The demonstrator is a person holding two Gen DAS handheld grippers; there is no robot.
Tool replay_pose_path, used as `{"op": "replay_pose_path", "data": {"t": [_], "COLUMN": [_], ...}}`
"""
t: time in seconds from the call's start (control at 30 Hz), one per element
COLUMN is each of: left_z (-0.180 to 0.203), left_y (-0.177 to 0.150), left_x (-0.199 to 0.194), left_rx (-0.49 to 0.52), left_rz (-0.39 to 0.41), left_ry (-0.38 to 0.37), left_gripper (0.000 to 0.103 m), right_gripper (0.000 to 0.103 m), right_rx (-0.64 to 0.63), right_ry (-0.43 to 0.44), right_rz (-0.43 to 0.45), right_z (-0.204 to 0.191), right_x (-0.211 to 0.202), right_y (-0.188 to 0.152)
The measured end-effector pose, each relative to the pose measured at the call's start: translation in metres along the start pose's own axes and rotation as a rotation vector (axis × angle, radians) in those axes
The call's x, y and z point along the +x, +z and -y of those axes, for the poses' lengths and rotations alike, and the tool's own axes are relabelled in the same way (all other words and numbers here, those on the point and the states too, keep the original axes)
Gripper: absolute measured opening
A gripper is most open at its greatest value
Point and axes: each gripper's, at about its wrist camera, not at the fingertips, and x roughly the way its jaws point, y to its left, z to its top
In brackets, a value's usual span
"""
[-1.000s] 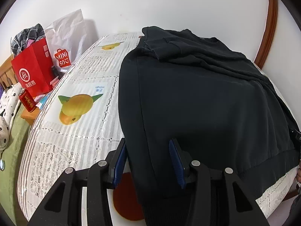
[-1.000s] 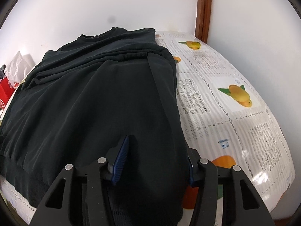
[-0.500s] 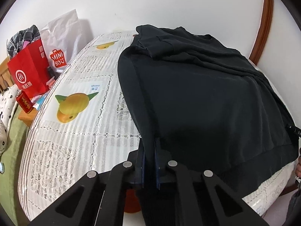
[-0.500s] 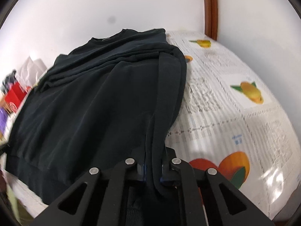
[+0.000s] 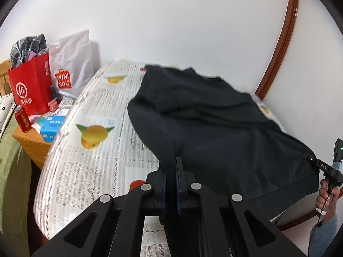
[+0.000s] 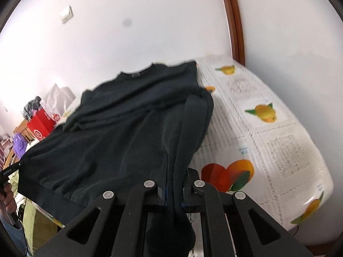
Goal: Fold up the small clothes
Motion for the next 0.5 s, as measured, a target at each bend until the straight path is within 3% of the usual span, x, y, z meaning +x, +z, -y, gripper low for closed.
{"op": "replay_pose_path", "data": {"t": [0.23, 0.5], "left_z": [0.002, 0.009], "left_y": [0.021, 0.067], "left_x": [-0.015, 0.006], "left_rx": [-0.013, 0.000], "left_rz": [0.062, 0.123], "left_ry": [0.004, 0.066], "left_gripper": [0.007, 0.007], "right_gripper": [0.006, 0.006], "right_rx": [0.016, 0.038], "right_ry": [0.027, 0.027], "right_rz": [0.084, 0.128], "right_z": [-0.002, -0.008], "right_x": [-0.028, -0.007], "right_y": [0.024, 0.083]}}
